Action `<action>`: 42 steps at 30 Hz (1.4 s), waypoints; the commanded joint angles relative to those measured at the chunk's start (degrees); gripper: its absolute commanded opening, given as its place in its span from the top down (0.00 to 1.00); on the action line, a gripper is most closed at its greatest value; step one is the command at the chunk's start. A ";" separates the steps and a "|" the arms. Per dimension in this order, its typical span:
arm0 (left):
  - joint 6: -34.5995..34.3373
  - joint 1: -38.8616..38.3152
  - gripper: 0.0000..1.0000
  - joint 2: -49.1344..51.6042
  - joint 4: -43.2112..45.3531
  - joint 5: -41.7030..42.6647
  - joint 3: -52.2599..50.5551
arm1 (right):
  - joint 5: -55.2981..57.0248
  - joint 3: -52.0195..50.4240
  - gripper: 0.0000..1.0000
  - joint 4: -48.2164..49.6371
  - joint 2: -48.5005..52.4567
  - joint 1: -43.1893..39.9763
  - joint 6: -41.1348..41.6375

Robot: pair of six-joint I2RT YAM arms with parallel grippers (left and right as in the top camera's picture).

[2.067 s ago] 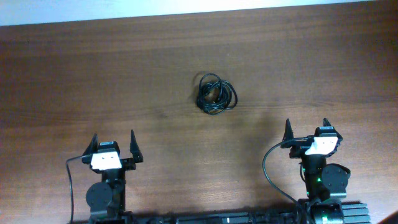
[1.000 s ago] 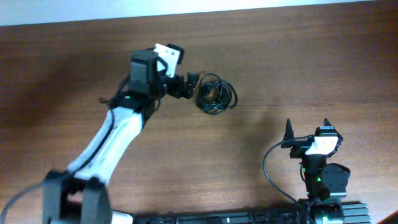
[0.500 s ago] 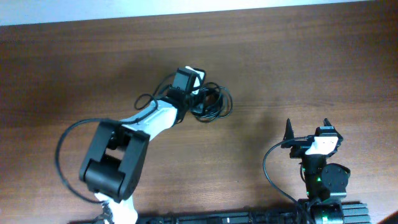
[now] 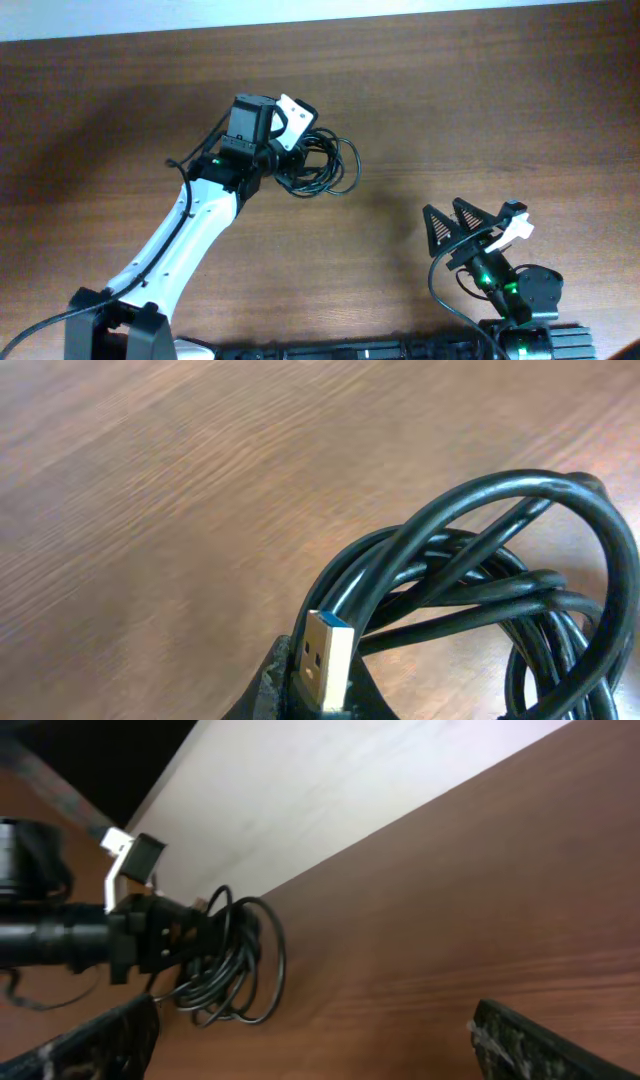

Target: Untangle cables

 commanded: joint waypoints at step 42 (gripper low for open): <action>5.03 17.16 1.00 -1.33 -22.62 36.17 2.51 | -26.91 34.73 0.04 8.94 74.77 7.23 -11.80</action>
